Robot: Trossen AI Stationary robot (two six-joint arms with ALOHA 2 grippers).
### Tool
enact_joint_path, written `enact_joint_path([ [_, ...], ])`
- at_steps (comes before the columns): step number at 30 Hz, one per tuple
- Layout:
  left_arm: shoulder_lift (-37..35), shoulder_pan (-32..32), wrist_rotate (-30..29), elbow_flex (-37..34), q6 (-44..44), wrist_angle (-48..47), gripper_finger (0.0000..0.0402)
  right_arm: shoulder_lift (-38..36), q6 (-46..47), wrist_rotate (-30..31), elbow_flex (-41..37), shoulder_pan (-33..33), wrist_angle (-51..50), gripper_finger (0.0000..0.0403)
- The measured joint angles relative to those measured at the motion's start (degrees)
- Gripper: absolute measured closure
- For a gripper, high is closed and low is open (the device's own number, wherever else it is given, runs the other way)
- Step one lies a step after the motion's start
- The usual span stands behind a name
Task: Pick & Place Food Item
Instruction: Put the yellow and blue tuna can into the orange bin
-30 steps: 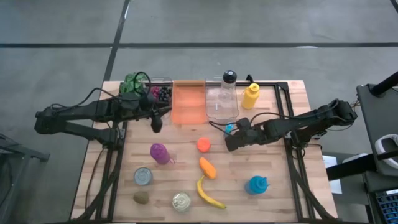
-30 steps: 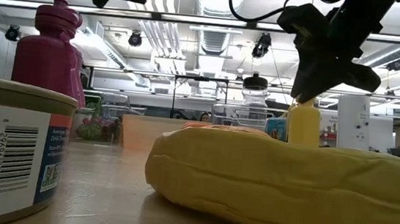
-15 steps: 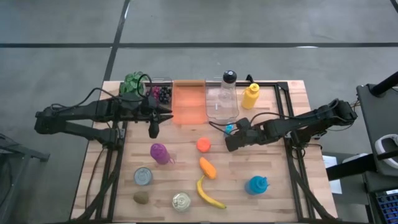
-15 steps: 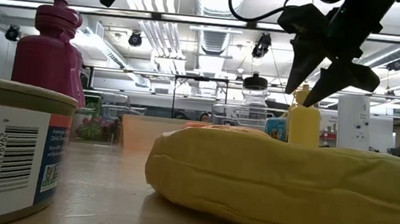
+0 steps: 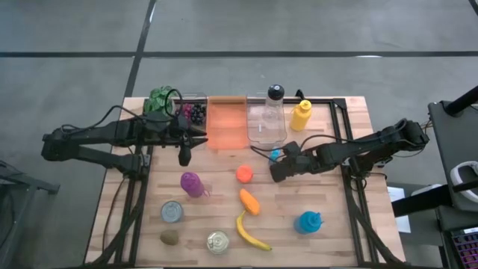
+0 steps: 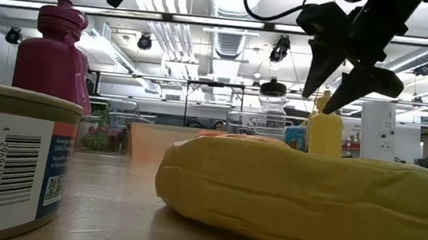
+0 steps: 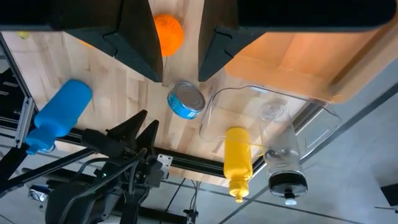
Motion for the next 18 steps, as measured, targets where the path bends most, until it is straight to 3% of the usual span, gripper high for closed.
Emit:
enact_joint_path([
  [7,0.00,0.00,0.00,-0.02,-0.19,0.00,0.0295,0.36,2.43,0.04,0.09,-0.09,1.82,0.0176],
  [13,0.00,0.00,0.00,-0.02,-0.17,-0.17,0.0295,5.90,1.50,0.13,3.63,-0.70,1.06,0.0170],
  [18,0.00,0.00,0.00,-0.02,-0.17,-0.20,0.0295,12.43,4.37,3.05,11.42,-0.80,-10.89,0.0173],
])
